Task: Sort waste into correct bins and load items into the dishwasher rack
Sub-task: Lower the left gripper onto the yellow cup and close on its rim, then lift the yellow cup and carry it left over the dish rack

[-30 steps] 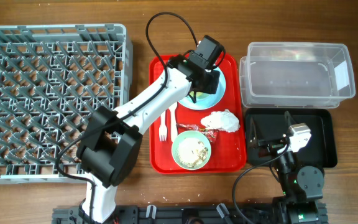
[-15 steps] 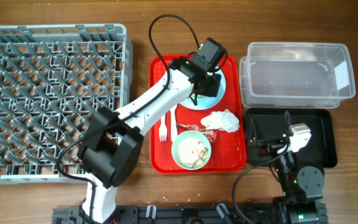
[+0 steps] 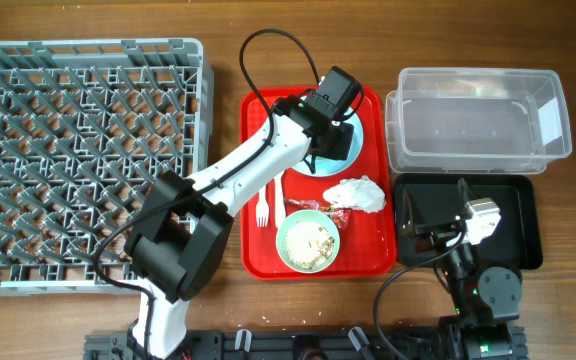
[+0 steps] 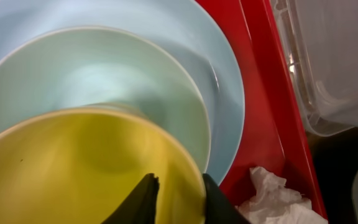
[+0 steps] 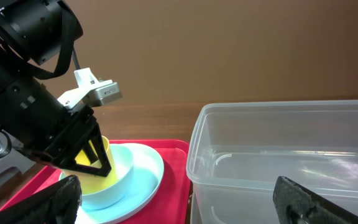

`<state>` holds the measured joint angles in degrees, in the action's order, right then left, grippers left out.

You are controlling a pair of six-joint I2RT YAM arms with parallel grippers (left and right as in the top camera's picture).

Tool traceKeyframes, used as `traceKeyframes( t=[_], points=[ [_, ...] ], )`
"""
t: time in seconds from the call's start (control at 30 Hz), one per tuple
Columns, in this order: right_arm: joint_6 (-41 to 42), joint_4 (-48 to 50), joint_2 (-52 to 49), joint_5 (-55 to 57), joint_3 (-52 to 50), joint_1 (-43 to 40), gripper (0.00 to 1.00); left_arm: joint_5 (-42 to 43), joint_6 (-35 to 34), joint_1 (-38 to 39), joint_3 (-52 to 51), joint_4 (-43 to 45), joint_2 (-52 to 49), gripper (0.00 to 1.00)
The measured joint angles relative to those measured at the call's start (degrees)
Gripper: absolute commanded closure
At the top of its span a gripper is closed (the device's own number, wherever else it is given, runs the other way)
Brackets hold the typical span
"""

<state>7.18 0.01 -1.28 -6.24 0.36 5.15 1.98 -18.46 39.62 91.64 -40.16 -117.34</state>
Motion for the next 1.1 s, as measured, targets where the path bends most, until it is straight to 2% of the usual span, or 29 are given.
traceKeyframes(
  t=[0.07,0.4,0.53,0.67,0.77,0.87,0.9,0.97,1.0,1.1],
  points=[
    [0.00,0.00,0.00,0.00,0.00,0.02,0.00,0.00,-0.04,0.00,0.00,0.96,0.00,0.96],
    [-0.02,0.00,0.00,0.00,0.00,0.00,0.00,-1.29,0.15,-0.02,0.02,1.86,0.42,0.96],
    [-0.02,0.00,0.00,0.00,0.00,0.02,0.00,-0.98,-0.07,-0.02,-0.15,1.77,3.74,0.96],
    [-0.02,0.00,0.00,0.00,0.00,0.02,0.00,-0.52,-2.93,-0.70,-0.20,1.90,8.66,0.96],
    [-0.02,0.00,0.00,0.00,0.00,0.02,0.00,0.04,-6.80,-3.93,-0.20,0.59,11.96,0.96],
    [-0.02,0.00,0.00,0.00,0.00,0.02,0.00,6.29,-10.54,-12.37,-0.31,0.31,17.66,0.96],
    [-0.02,0.00,0.00,0.00,0.00,0.02,0.00,11.87,-11.15,-18.82,-0.31,-0.15,21.20,0.96],
    [0.00,0.00,0.00,0.00,0.00,0.00,0.00,16.68,-11.43,-25.55,-0.26,-2.12,23.50,0.96],
    [-0.02,0.00,0.00,0.00,0.00,0.02,0.00,21.62,-11.56,-32.46,-0.24,-5.07,24.46,0.96],
    [-0.02,0.02,0.00,0.00,0.00,0.02,0.00,29.31,-11.93,-46.77,-0.39,-9.94,24.20,0.96]
  ],
)
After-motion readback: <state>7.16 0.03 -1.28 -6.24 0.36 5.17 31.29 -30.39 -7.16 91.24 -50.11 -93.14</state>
